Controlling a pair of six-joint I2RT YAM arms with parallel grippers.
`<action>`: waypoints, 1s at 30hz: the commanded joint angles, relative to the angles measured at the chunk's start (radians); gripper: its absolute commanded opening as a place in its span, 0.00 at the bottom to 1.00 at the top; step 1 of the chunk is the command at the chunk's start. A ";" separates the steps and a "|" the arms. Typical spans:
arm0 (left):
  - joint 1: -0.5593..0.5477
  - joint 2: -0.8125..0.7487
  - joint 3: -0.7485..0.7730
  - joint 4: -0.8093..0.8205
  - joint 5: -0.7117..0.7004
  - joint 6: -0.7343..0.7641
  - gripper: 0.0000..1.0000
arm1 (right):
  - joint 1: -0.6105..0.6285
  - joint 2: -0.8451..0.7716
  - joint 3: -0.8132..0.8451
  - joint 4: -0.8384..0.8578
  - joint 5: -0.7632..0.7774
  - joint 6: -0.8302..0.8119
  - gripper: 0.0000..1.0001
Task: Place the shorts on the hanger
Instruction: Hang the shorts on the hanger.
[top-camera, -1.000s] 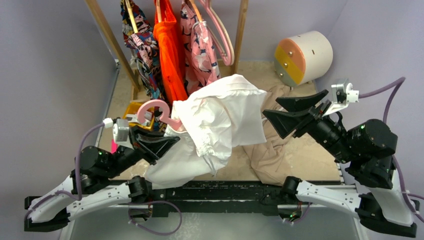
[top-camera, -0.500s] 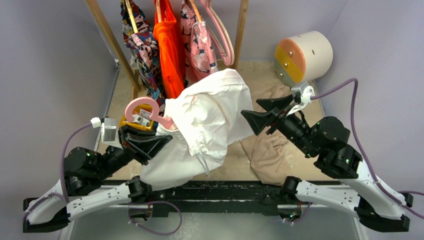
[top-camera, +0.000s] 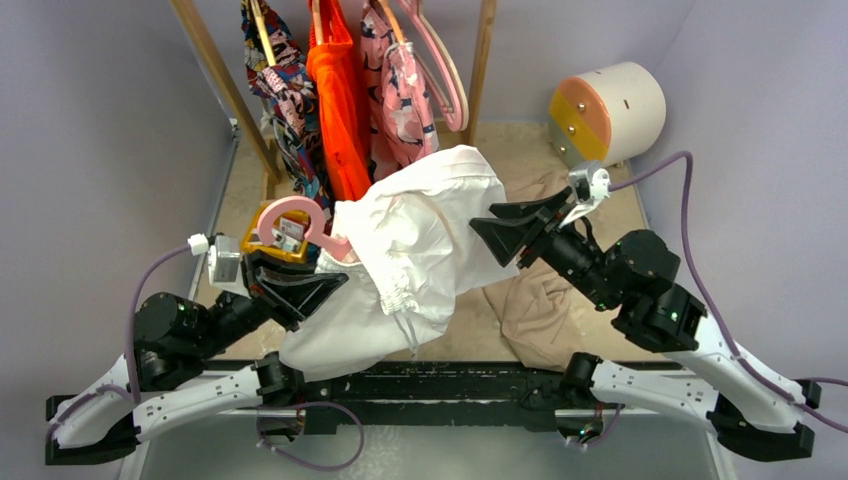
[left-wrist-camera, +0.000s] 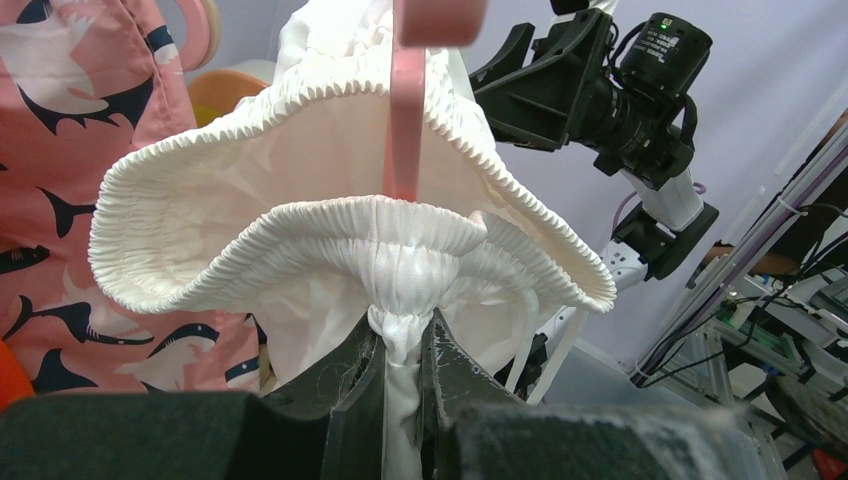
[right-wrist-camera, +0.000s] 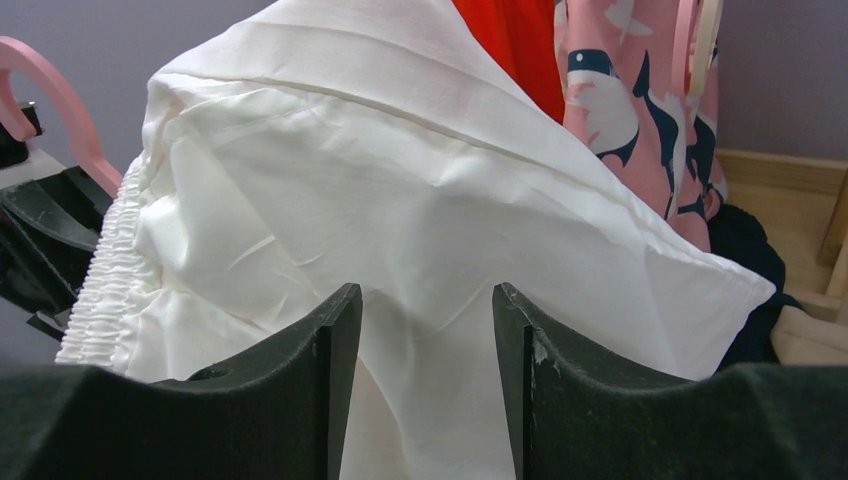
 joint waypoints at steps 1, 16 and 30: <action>0.001 0.014 0.047 0.105 0.020 -0.022 0.00 | -0.001 0.034 0.024 0.025 0.017 0.065 0.52; 0.001 -0.001 0.040 0.079 0.010 -0.027 0.00 | -0.001 -0.021 0.022 0.000 0.114 0.075 0.00; 0.001 0.218 0.125 -0.017 0.194 -0.004 0.00 | 0.000 -0.041 0.159 -0.102 0.198 -0.007 0.00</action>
